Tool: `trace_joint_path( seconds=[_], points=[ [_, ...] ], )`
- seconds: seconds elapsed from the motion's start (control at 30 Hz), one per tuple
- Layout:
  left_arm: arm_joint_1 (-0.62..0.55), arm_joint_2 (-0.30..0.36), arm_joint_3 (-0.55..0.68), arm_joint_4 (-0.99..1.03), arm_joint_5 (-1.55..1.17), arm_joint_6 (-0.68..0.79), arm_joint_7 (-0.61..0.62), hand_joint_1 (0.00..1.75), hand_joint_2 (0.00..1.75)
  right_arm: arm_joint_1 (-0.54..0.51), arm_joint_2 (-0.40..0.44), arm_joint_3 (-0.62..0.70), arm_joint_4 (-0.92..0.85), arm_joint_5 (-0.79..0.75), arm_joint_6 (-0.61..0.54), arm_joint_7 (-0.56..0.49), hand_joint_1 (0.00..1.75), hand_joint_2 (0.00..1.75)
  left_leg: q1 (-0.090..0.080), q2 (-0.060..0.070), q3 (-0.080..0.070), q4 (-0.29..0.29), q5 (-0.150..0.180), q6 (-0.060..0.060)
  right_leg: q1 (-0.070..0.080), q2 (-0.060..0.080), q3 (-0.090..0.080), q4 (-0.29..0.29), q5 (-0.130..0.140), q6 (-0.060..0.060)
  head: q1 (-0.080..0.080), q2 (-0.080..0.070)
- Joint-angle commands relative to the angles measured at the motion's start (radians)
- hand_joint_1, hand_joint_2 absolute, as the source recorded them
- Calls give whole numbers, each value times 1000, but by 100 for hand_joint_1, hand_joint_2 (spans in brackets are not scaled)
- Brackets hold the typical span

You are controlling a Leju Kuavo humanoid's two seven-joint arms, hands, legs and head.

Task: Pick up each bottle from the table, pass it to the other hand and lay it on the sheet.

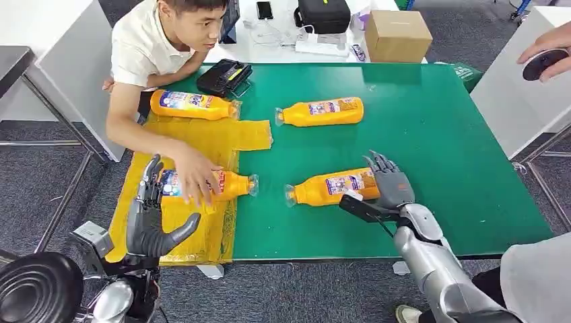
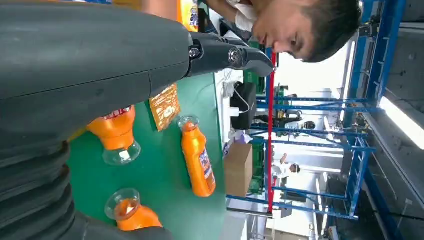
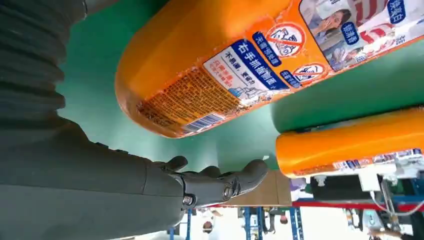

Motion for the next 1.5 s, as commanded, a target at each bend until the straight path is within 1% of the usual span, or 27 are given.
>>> trace_joint_path(
  seconds=[0.03, 0.07, 0.1, 0.23, 0.37, 0.47, 0.53, 0.57, 0.6, 0.63, 0.67, 0.7, 0.77, 0.8, 0.83, 0.97, 1.03, 1.13, 1.17, 1.3, 1.37, 1.43, 1.5],
  points=[
    [-50, 3, -24, 99, 4, -3, 4, 0, 175, -88, 19, 51, 165, 3, 6, 4, 0, 175, -1, 1, 3, -1, 0, 0, -1, -1, 3, -1, 0, -1, 0, 0],
    [-50, 3, -24, 99, 4, -3, 4, 0, 175, -88, 19, 51, 165, 3, 6, 4, 0, 175, -1, 1, 3, -1, 0, 0, -1, -1, 2, 0, 0, 0, 0, 0],
    [-56, 3, -26, 107, 12, -5, 9, 0, 175, -102, 22, 60, 191, 13, 35, 17, 0, 175, -1, 1, 4, -2, -1, 0, -1, -1, 4, -1, -1, -1, 0, 0],
    [-87, -1, -46, 134, 18, -10, 12, 0, 175, -128, 39, 86, 231, 39, 98, 40, 0, 175, -1, 1, 2, -1, 0, 0, -1, 0, 2, 0, 0, -1, 0, 0],
    [-91, 5, -55, 140, 29, -14, 20, 0, 175, -153, 47, 138, 260, 92, 220, 111, 0, 175, -1, 2, 3, -1, 0, 0, -1, 0, 2, 0, 0, -1, 0, 0],
    [-90, 9, -58, 135, 36, -19, 26, 0, 175, -170, 49, 174, 254, 121, 307, 134, 0, 175, -1, 2, 3, -1, 0, 0, -1, 1, 2, 0, 0, -1, 0, 0],
    [-92, 9, -59, 134, 36, -20, 26, 0, 175, -179, 52, 181, 252, 124, 325, 135, 0, 175, 0, 3, 4, -1, 0, 0, 0, 0, 3, -1, 0, -1, 0, 0],
    [-99, 7, -61, 140, 36, -21, 26, 0, 175, -183, 52, 183, 254, 124, 342, 136, 10, 175, 0, 2, 5, -2, 0, 0, 0, -1, 4, -1, 0, -1, 0, 0],
    [-103, 6, -63, 145, 36, -21, 27, 0, 175, -185, 53, 184, 257, 124, 352, 138, 82, 175, -1, 1, 5, -2, 0, 0, -1, -2, 4, -1, 0, -1, 0, 0],
    [-110, 6, -66, 154, 37, -23, 27, 0, 175, -189, 51, 188, 263, 124, 368, 138, 147, 175, -1, 1, 6, -2, 1, 0, 0, -2, 5, -1, 0, -1, 0, 0],
    [-112, 6, -67, 155, 37, -23, 27, 0, 175, -188, 51, 187, 268, 121, 377, 139, 147, 175, 0, 1, 5, -1, 0, 0, 0, -1, 5, -1, 0, -1, 0, 0],
    [-116, 6, -70, 159, 37, -23, 27, 0, 175, -187, 49, 186, 270, 117, 392, 140, 159, 175, 0, 1, 4, -1, 0, 0, 0, -1, 4, -1, 0, -1, 0, 0],
    [-121, 7, -74, 165, 37, -24, 28, 0, 175, -186, 44, 187, 276, 116, 409, 148, 171, 175, 0, 1, 6, -2, 0, 0, 0, -2, 5, -1, 0, -1, 0, 0],
    [-123, 7, -74, 168, 38, -25, 28, 0, 175, -185, 40, 188, 280, 117, 413, 149, 171, 175, 0, 0, 5, -1, 0, 0, 0, -2, 5, -1, 0, -1, 0, 0],
    [-127, 7, -75, 171, 39, -26, 28, 0, 175, -184, 38, 188, 282, 116, 415, 152, 175, 175, 0, 0, 7, -2, 0, 0, 0, -2, 7, -2, 0, -1, 0, 0],
    [-135, 7, -82, 182, 43, -28, 28, 0, 175, -184, 28, 198, 292, 123, 426, 160, 175, 175, 0, -2, 9, -3, 1, 0, 0, -5, 9, -3, 0, -1, 0, 0],
    [-137, 8, -85, 184, 43, -29, 27, 0, 175, -186, 26, 207, 294, 130, 434, 160, 175, 175, 0, -1, 8, -1, 0, 0, 0, -2, 7, -1, 0, 0, 0, 0],
    [-141, 8, -86, 183, 50, -30, 24, 0, 175, -178, 26, 198, 287, 115, 426, 134, 175, 175, 0, -2, 9, -3, 1, 0, 0, -4, 9, -3, 0, -1, 0, 0],
    [-140, 9, -87, 180, 51, -31, 23, 0, 175, -172, 29, 184, 282, 97, 423, 116, 175, 175, 0, -2, 9, -2, 1, 0, 0, -4, 9, -2, 0, -1, 0, 0],
    [-129, 8, -82, 178, 74, -37, 22, 0, 175, -114, 58, 13, 251, -115, 444, -46, 175, 175, 0, -2, 12, -3, 1, 0, 1, -4, 12, -3, 0, -1, 0, 0],
    [-126, 9, -82, 178, 74, -37, 22, 0, 175, -111, 61, 13, 250, -117, 445, -47, 175, 175, 0, -2, 12, -3, 1, 0, 0, -4, 12, -4, 0, -1, 0, 0],
    [-123, 6, -78, 178, 86, -40, 24, 0, 175, -108, 66, 0, 242, -135, 443, -64, 175, 175, 1, 1, 12, -2, 0, 0, 1, -1, 11, -2, 0, -1, 0, 0],
    [-103, -19, -56, 183, 188, -65, 79, 0, 175, -88, 94, -60, 202, -230, 445, -160, 175, 175, 0, 2, 12, -2, 0, -1, 0, 0, 11, -2, 0, -1, 0, 0]
  ],
)
